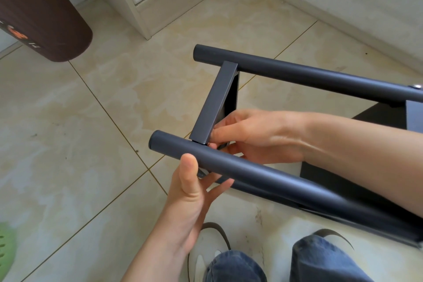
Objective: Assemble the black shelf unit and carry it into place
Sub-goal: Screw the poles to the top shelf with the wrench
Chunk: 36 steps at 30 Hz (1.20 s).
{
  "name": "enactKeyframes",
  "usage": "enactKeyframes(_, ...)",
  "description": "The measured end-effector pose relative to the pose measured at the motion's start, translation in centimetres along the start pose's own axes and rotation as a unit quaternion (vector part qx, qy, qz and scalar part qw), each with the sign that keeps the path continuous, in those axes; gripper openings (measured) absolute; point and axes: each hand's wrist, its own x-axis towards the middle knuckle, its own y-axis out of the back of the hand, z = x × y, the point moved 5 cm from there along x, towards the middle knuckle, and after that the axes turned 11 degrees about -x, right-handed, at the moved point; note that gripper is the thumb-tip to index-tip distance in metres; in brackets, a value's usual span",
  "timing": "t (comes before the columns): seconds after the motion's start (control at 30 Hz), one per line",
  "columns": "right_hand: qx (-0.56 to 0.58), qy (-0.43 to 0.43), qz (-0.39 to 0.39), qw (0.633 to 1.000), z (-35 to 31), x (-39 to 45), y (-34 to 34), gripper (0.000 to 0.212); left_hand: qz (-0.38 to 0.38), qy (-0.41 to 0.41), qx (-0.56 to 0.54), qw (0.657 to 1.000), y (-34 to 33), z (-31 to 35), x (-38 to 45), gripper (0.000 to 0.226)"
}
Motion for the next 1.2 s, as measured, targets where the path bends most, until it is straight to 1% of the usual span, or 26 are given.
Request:
enactKeyframes(0.13,0.019,-0.004,0.015,1.000,0.4,0.4,-0.1,0.020,0.010,-0.025,-0.008,1.000,0.0,0.0,0.1,0.125)
enactKeyframes(0.2,0.044,-0.018,0.003,0.999,0.7,0.5,-0.1,0.028,0.017,-0.030,-0.012,0.999,0.2,0.0,0.2,0.120)
enactKeyframes(0.27,0.077,-0.034,-0.019,0.996,0.8,0.4,-0.2,0.025,0.021,-0.029,-0.015,0.999,0.3,-0.1,0.1,0.118)
enactKeyframes(0.33,0.100,-0.050,-0.031,0.993,0.7,0.3,-0.2,0.014,0.026,-0.028,-0.017,0.999,0.4,-0.2,0.1,0.119)
enactKeyframes(0.4,0.102,-0.064,-0.035,0.992,0.8,0.3,0.0,0.012,0.026,-0.031,-0.017,0.999,0.4,-0.2,0.0,0.121)
enactKeyframes(0.53,0.101,-0.092,-0.063,0.989,1.1,0.3,-0.1,0.031,0.015,-0.039,-0.011,0.999,0.1,0.1,0.0,0.128)
enactKeyframes(0.6,0.111,-0.104,-0.078,0.985,1.1,0.2,-0.2,0.032,0.012,-0.047,-0.007,0.999,-0.2,0.2,0.0,0.130)
enactKeyframes(0.77,0.111,-0.094,-0.085,0.986,1.0,0.2,0.0,0.014,0.021,-0.049,-0.019,0.998,0.0,0.1,0.0,0.127)
enactKeyframes(0.9,0.115,-0.089,-0.089,0.985,1.0,0.3,-0.1,0.013,0.027,-0.053,-0.019,0.998,0.3,0.0,0.1,0.121)
enactKeyframes(1.03,0.111,-0.109,-0.087,0.984,1.4,0.5,-0.2,0.018,0.028,-0.065,-0.014,0.997,0.2,0.2,0.0,0.126)
enactKeyframes(1.2,0.121,-0.105,-0.086,0.983,1.6,0.6,-0.4,0.028,0.034,-0.064,-0.017,0.997,0.3,0.1,0.1,0.129)
